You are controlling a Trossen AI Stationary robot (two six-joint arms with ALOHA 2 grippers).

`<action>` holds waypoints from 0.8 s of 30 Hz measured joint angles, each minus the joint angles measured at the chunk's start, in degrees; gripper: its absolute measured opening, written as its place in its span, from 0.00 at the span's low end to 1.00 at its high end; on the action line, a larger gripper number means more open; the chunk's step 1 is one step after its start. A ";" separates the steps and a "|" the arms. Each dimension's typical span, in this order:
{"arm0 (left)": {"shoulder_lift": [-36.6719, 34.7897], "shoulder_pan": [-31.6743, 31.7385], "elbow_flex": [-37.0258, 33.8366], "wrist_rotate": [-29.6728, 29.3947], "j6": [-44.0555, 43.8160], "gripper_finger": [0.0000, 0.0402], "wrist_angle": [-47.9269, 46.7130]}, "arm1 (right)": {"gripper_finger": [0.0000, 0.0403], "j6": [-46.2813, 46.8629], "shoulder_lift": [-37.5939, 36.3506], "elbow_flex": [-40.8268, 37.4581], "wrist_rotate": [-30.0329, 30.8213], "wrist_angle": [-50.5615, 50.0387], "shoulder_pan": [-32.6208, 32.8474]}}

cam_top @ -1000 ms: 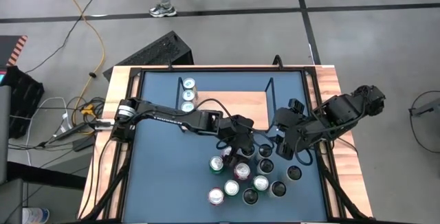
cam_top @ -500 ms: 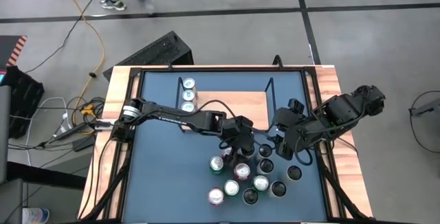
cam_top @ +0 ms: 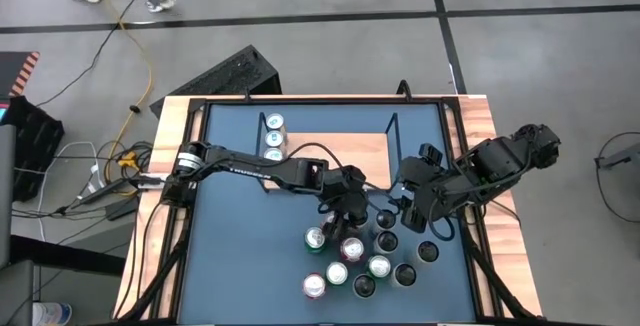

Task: Place canned beverage on shelf
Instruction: Put the top white and orange soda can on the shelf

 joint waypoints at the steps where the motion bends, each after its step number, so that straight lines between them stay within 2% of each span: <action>1: -0.23 0.13 0.00 0.00 0.03 0.58 -0.21 | 0.67 0.00 0.00 0.00 0.00 -0.02 0.00; 9: -1.51 0.84 3.99 -0.07 1.78 0.58 -4.80 | 0.67 -0.11 -0.07 0.00 0.04 -0.71 0.00; 14: -2.26 2.11 8.32 0.04 3.55 0.58 -11.12 | 0.67 -0.07 -0.43 -0.02 0.13 -0.77 0.08; 20: -4.66 6.21 13.79 -0.11 6.82 0.58 -20.86 | 0.67 0.78 -1.66 -0.02 1.73 -0.77 0.79; 24: -7.26 10.09 14.21 -0.44 8.60 0.58 -26.32 | 0.67 2.26 -2.28 -0.02 2.93 -0.85 1.33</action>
